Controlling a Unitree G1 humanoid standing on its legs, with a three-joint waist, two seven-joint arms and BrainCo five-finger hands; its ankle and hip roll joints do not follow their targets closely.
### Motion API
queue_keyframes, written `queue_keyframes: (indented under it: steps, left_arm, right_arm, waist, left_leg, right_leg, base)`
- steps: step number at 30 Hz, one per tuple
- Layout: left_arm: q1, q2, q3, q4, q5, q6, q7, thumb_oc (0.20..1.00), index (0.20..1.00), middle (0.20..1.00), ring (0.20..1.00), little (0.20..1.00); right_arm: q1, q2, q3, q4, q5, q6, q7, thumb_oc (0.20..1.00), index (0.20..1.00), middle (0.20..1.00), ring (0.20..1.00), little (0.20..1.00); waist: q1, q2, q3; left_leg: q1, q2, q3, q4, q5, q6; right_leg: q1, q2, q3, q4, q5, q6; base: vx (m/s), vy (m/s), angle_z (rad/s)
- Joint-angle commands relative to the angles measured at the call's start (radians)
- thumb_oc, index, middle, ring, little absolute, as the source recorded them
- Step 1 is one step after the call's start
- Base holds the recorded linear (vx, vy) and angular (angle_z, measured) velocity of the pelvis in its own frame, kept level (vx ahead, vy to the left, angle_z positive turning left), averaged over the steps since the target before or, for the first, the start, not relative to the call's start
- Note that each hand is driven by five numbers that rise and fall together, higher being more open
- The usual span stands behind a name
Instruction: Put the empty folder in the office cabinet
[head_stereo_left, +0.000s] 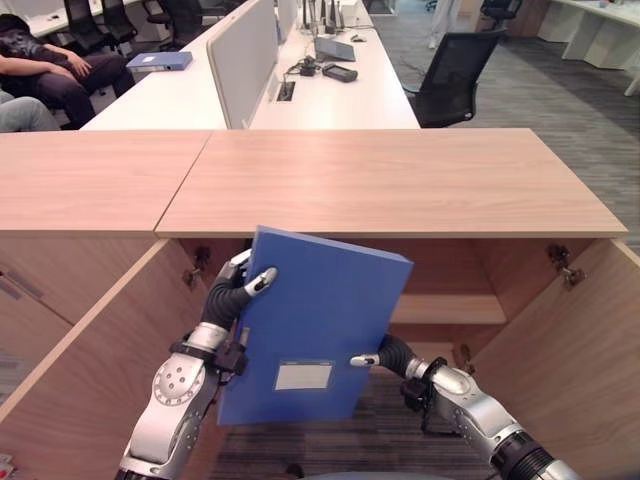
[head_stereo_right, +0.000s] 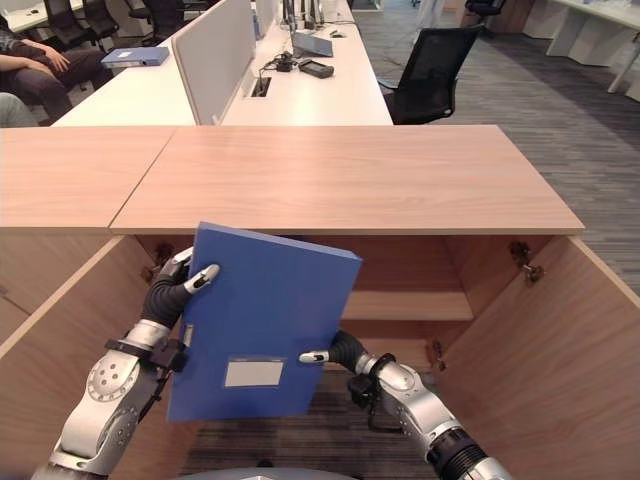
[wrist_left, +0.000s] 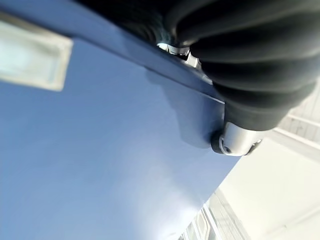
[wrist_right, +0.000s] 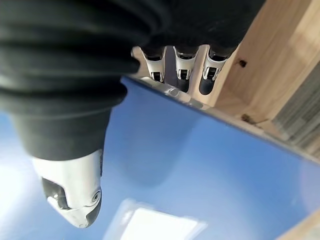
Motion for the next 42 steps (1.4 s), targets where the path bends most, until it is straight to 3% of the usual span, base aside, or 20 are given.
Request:
queue_keyframes:
  steps: [1,6,7,9,11,17,20,21,22,23,30,35,37,38,39,42]
  left_arm:
    - [-0.113,0.019,-0.051,-0.012,-0.027,-0.080,-0.001,0.200,0.200,0.200,0.200,0.200]
    - [-0.180,0.002,-0.135,-0.001,-0.070,-0.069,-0.006,0.200,0.200,0.200,0.200,0.200]
    - [-0.193,-0.002,-0.161,-0.013,-0.097,-0.062,-0.015,0.200,0.200,0.200,0.200,0.200]
    - [-0.198,-0.005,-0.175,-0.016,-0.109,-0.063,-0.018,0.200,0.200,0.200,0.200,0.200]
    - [-0.203,-0.014,-0.210,-0.015,-0.152,-0.056,-0.016,0.200,0.200,0.200,0.200,0.200]
    - [-0.181,-0.010,-0.237,-0.003,-0.192,-0.028,-0.009,0.200,0.200,0.200,0.200,0.200]
    - [-0.153,-0.005,-0.241,0.028,-0.234,-0.003,0.000,0.200,0.200,0.200,0.200,0.200]
    - [-0.127,-0.005,-0.248,0.057,-0.241,0.008,0.000,0.347,0.347,0.347,0.347,0.347]
    - [-0.104,0.003,-0.252,0.062,-0.266,0.031,0.005,0.934,0.934,0.934,0.934,0.934]
    - [-0.103,0.004,-0.252,0.062,-0.266,0.031,0.005,1.000,1.000,1.000,1.000,1.000]
    - [-0.069,0.031,-0.285,0.086,-0.331,0.090,0.019,1.000,1.000,1.000,1.000,1.000]
    - [-0.035,0.036,-0.274,0.140,-0.342,0.111,0.045,1.000,1.000,1.000,1.000,1.000]
    - [-0.011,0.036,-0.254,0.177,-0.345,0.119,0.057,1.000,1.000,1.000,1.000,1.000]
    - [0.010,0.026,-0.232,0.199,-0.345,0.118,0.054,1.000,1.000,1.000,1.000,1.000]
    - [0.045,0.021,-0.201,0.224,-0.346,0.111,0.060,1.000,1.000,1.000,1.000,1.000]
    - [0.134,0.002,-0.135,0.293,-0.349,0.128,0.051,1.000,1.000,1.000,1.000,1.000]
  right_arm:
    - [-0.097,0.074,0.050,-0.020,0.006,-0.043,0.020,1.000,1.000,1.000,1.000,1.000]
    - [-0.114,0.103,0.087,0.005,0.008,-0.047,-0.001,1.000,1.000,1.000,1.000,1.000]
    - [-0.098,0.128,0.085,0.017,0.053,-0.046,-0.012,0.200,0.200,0.200,0.200,0.200]
    - [-0.084,0.144,0.082,0.027,0.090,-0.050,-0.022,0.200,0.200,0.200,0.200,0.200]
    - [-0.032,0.210,0.055,0.066,0.258,-0.071,-0.069,0.200,0.200,0.200,0.200,0.200]
    - [0.048,0.285,0.035,0.103,0.485,-0.053,-0.080,0.200,0.200,0.200,0.200,0.200]
    - [0.069,0.278,0.022,0.120,0.476,-0.044,-0.111,0.200,0.200,0.200,0.200,0.200]
    - [0.095,0.270,-0.015,0.118,0.506,-0.044,-0.108,0.200,0.200,0.200,0.200,0.200]
    - [0.129,0.282,-0.038,0.133,0.564,-0.006,-0.114,0.200,0.200,0.200,0.200,0.200]
    - [0.129,0.283,-0.038,0.133,0.564,-0.006,-0.114,0.200,0.200,0.200,0.200,0.200]
    - [0.153,0.329,-0.128,0.164,0.755,-0.029,-0.196,0.200,0.200,0.200,0.200,0.200]
    - [0.144,0.340,-0.169,0.160,0.785,-0.062,-0.251,0.200,0.200,0.200,0.200,0.200]
    - [0.135,0.344,-0.201,0.155,0.789,-0.072,-0.279,0.200,0.200,0.200,0.200,0.200]
    - [0.147,0.357,-0.218,0.310,0.762,-0.030,-0.252,0.200,0.200,0.200,0.200,0.200]
    - [0.153,0.351,-0.251,0.351,0.762,-0.027,-0.244,0.200,0.200,0.200,0.200,0.200]
    - [0.193,0.337,-0.315,0.341,0.751,-0.036,-0.253,0.200,0.200,0.200,0.200,0.200]
  waist:
    - [0.006,-0.047,-0.010]
    - [0.000,-0.049,-0.011]
    - [-0.005,-0.049,-0.011]
    - [-0.008,-0.048,-0.012]
    - [-0.021,-0.045,-0.011]
    - [-0.035,-0.040,-0.009]
    - [-0.038,-0.041,-0.006]
    - [-0.041,-0.038,-0.006]
    - [-0.046,-0.037,-0.010]
    - [-0.046,-0.037,-0.010]
    - [-0.053,-0.031,-0.015]
    - [-0.055,-0.028,-0.019]
    - [-0.055,-0.027,-0.020]
    - [-0.057,-0.024,-0.018]
    - [-0.058,-0.025,-0.015]
    - [-0.056,-0.021,-0.009]
  left_leg:
    - [0.014,-0.010,-0.038,0.003,-0.101,0.001]
    - [0.011,-0.009,-0.037,0.003,-0.101,0.002]
    - [0.011,-0.009,-0.037,0.003,-0.102,0.002]
    - [0.011,-0.009,-0.036,0.003,-0.102,0.002]
    - [0.013,-0.008,-0.032,0.003,-0.102,0.003]
    - [0.015,-0.009,-0.023,0.003,-0.104,-0.001]
    - [0.017,-0.007,-0.020,0.003,-0.105,-0.002]
    - [0.019,-0.007,-0.018,0.003,-0.106,-0.001]
    - [0.020,-0.005,-0.015,0.003,-0.107,-0.002]
    - [0.020,-0.005,-0.015,0.003,-0.107,-0.002]
    - [0.021,-0.003,-0.017,0.003,-0.107,-0.002]
    - [0.021,-0.004,-0.017,0.003,-0.106,-0.002]
    - [0.021,-0.004,-0.017,0.003,-0.106,-0.002]
    - [0.021,-0.004,-0.016,0.003,-0.104,-0.003]
    - [0.019,-0.004,-0.017,0.003,-0.103,-0.004]
    - [0.016,-0.001,-0.020,0.003,-0.100,-0.007]
  right_leg:
    - [0.016,-0.012,-0.012,0.009,-0.074,0.015]
    - [0.014,-0.011,-0.012,0.009,-0.074,0.016]
    - [0.014,-0.011,-0.010,0.009,-0.074,0.016]
    - [0.013,-0.011,-0.010,0.009,-0.073,0.016]
    - [0.011,-0.011,-0.006,0.009,-0.071,0.016]
    - [0.010,-0.009,0.000,0.009,-0.070,0.017]
    - [0.009,-0.007,0.000,0.009,-0.069,0.017]
    - [0.008,-0.007,0.003,0.009,-0.068,0.019]
    - [0.008,-0.006,0.005,0.009,-0.069,0.019]
    - [0.007,-0.006,0.005,0.009,-0.069,0.019]
    - [0.006,-0.001,0.011,0.009,-0.068,0.018]
    - [0.005,0.003,0.011,0.009,-0.068,0.017]
    - [0.005,0.004,0.011,0.009,-0.068,0.016]
    - [0.005,0.005,0.010,0.009,-0.069,0.014]
    - [0.004,0.007,0.009,0.009,-0.069,0.012]
    - [0.001,0.010,0.008,0.009,-0.070,0.010]
  base:
    - [0.00,0.000,0.00]
    - [0.00,0.000,0.00]
    - [0.00,0.000,0.00]
    - [0.00,0.000,0.00]
    - [0.00,0.000,0.00]
    - [0.00,0.000,-0.01]
    - [-0.01,-0.010,-0.02]
    - [0.01,-0.010,-0.05]
    - [0.01,-0.010,-0.07]
    - [0.02,-0.013,-0.09]
    - [0.00,-0.006,-0.03]
    - [0.00,0.000,0.00]
    - [0.00,0.000,0.00]
    - [0.00,0.000,0.00]
    - [0.00,0.000,0.00]
    - [-0.01,-0.012,0.00]
